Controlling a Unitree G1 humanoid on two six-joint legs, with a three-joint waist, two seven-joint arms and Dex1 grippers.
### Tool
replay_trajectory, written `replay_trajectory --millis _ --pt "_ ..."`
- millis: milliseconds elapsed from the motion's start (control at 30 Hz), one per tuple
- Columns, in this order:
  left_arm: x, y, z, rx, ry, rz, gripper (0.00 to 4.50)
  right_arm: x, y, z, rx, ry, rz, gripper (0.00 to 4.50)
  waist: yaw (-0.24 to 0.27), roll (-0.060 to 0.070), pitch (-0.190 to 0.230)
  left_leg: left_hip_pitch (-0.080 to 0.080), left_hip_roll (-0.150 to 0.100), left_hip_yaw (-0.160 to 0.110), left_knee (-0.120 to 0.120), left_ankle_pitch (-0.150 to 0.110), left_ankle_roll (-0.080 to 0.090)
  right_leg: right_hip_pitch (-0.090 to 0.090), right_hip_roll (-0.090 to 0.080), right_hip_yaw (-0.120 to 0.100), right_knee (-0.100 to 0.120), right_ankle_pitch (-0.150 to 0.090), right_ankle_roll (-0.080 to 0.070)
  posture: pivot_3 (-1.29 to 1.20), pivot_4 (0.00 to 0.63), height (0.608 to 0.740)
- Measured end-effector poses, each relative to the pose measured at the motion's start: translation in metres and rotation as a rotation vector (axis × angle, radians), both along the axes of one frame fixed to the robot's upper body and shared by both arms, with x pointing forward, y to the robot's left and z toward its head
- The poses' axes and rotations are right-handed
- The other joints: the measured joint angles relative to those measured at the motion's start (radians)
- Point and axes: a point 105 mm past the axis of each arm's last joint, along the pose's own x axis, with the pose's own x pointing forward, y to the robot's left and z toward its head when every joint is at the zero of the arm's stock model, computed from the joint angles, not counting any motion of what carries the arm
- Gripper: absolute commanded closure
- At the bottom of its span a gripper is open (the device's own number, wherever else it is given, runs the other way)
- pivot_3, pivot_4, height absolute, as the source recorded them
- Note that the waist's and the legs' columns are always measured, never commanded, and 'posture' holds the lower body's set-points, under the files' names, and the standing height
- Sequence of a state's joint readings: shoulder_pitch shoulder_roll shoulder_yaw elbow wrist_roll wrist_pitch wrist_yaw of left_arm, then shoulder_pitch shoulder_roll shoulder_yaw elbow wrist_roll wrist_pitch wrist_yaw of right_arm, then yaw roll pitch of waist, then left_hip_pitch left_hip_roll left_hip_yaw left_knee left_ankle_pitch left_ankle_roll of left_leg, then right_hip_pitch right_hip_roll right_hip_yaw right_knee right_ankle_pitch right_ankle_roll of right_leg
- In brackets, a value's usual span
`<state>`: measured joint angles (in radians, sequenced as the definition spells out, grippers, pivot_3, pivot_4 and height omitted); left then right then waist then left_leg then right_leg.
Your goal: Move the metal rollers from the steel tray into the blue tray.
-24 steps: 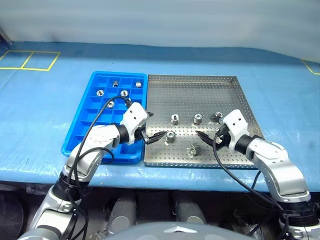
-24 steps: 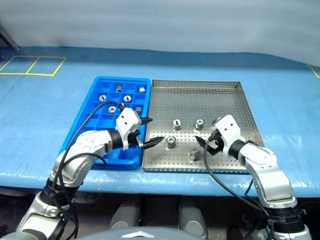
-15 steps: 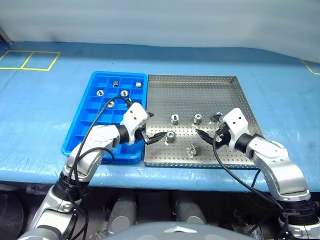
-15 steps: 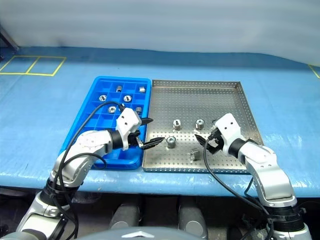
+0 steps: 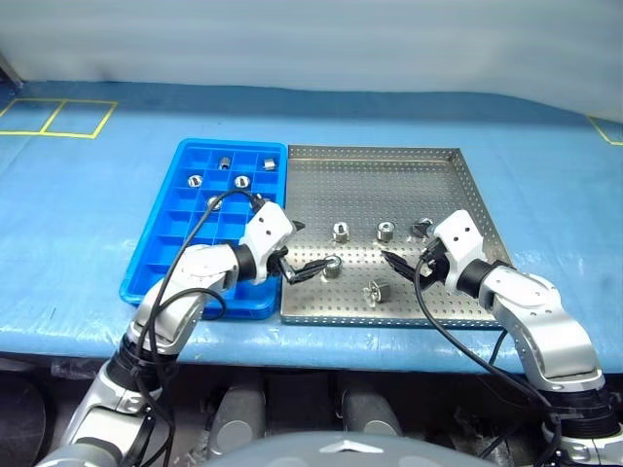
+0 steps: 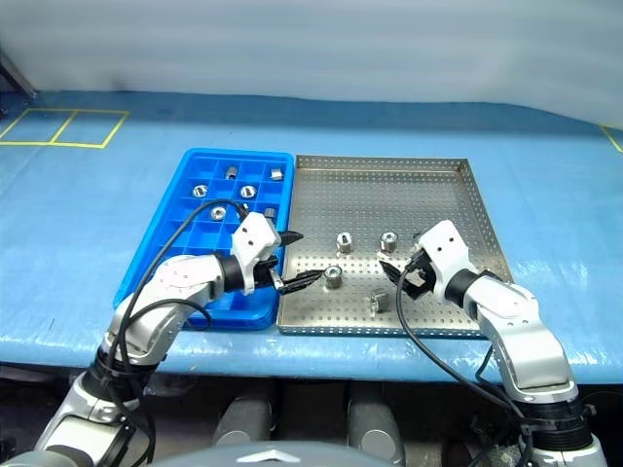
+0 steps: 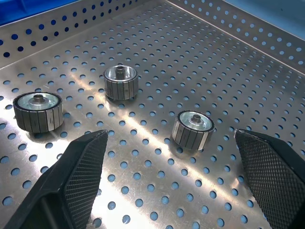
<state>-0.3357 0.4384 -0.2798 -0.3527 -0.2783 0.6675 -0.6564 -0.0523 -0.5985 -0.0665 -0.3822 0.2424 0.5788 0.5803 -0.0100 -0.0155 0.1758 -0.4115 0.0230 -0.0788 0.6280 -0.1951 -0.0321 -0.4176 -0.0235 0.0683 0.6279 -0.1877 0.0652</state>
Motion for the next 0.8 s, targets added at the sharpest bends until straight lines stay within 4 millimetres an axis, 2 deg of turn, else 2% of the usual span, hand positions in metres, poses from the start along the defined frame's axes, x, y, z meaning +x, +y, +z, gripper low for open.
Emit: replay_trajectory --millis 433,567,800 --pt "0.004 -0.006 -0.002 0.011 0.006 -0.009 0.02 0.0 -0.001 0.0 -0.001 -0.001 -0.008 0.0 0.0 0.0 0.0 0.0 0.0 0.0 0.0 0.0 0.0 0.0 0.0 0.0 0.0 0.0 0.0 0.08 0.15 0.74" --pt "0.011 -0.024 -0.007 0.038 0.015 -0.039 0.02 0.0 0.0 -0.001 -0.001 -0.001 -0.008 0.0 0.002 0.0 0.0 0.0 0.0 0.0 0.001 0.0 0.0 0.001 0.0 0.0 0.0 0.0 0.0 0.06 0.15 0.74" --pt "0.019 -0.048 -0.035 0.158 0.08 -0.053 0.02 -0.004 0.002 -0.005 -0.003 0.007 -0.009 0.0 -0.004 0.0 0.0 0.0 0.0 0.0 0.001 0.0 0.0 0.0 0.0 0.0 0.0 0.0 0.0 0.03 0.15 0.74"
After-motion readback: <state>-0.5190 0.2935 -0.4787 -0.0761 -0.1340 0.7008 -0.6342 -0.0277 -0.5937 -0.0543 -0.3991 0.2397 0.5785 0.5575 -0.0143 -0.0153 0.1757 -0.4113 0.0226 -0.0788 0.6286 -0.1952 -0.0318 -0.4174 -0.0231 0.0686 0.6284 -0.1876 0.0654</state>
